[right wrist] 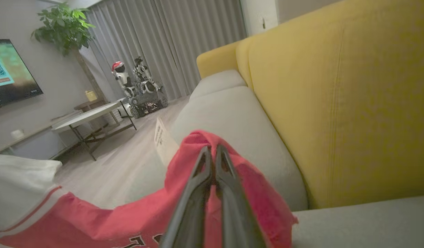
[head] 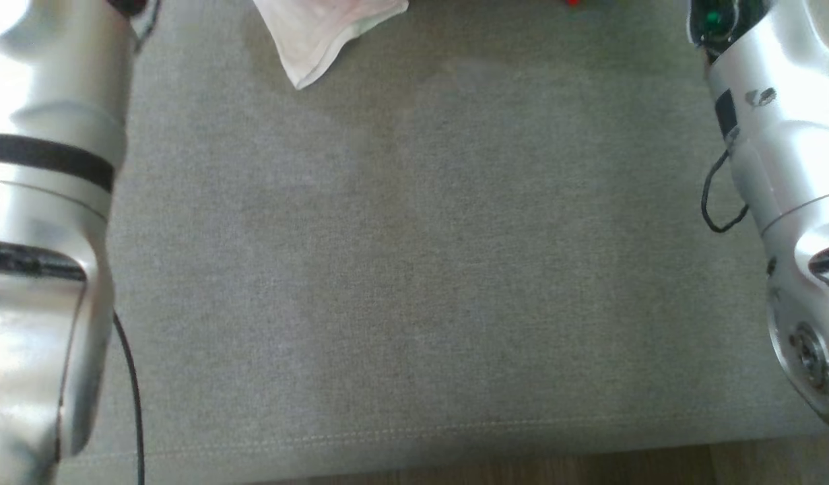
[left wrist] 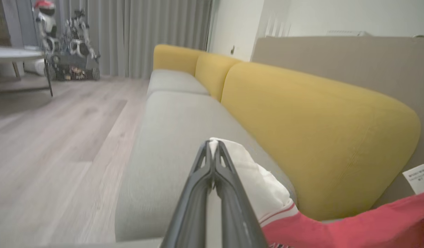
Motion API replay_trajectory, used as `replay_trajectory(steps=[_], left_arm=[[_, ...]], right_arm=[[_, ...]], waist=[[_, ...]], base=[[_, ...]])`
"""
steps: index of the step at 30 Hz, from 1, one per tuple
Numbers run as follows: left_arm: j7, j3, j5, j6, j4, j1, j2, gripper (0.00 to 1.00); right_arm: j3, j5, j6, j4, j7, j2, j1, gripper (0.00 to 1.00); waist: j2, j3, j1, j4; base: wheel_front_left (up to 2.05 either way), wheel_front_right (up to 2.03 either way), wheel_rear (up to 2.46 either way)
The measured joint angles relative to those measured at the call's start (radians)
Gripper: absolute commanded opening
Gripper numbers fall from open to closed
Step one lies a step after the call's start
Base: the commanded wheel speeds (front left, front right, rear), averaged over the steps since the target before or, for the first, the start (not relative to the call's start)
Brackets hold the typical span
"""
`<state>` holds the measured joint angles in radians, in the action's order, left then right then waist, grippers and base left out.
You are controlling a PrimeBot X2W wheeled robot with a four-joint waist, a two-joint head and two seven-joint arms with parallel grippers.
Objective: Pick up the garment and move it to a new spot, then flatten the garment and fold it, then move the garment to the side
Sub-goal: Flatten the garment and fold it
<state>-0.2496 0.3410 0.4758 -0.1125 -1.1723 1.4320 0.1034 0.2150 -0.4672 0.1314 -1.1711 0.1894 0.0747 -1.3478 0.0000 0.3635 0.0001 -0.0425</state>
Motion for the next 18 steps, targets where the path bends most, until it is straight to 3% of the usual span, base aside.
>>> replay_trajectory(steps=[10,14,18], left_arm=[[0.0,0.003,0.037,-0.012,-0.075,-0.039,-0.007,0.0],[-0.006,-0.021,0.067,-0.012,-0.008,-0.107,0.001,0.0],[-0.006,-0.032,0.078,-0.018,0.103,-0.27,0.013,0.0]], right_arm=[[0.148,-0.036,0.0,-0.048,0.015,0.0,-0.013,0.0],[0.19,-0.081,0.0,-0.015,0.037,0.0,0.02,0.0],[0.224,-0.135,0.0,0.028,0.05,0.007,0.155,0.0]], waist=[[0.0,0.035,0.0,0.017],[0.0,0.007,0.0,0.015],[0.0,-0.034,-0.0001,0.019]], base=[[0.0,0.0,0.0],[0.0,0.0,0.0],[0.0,0.0,0.0]])
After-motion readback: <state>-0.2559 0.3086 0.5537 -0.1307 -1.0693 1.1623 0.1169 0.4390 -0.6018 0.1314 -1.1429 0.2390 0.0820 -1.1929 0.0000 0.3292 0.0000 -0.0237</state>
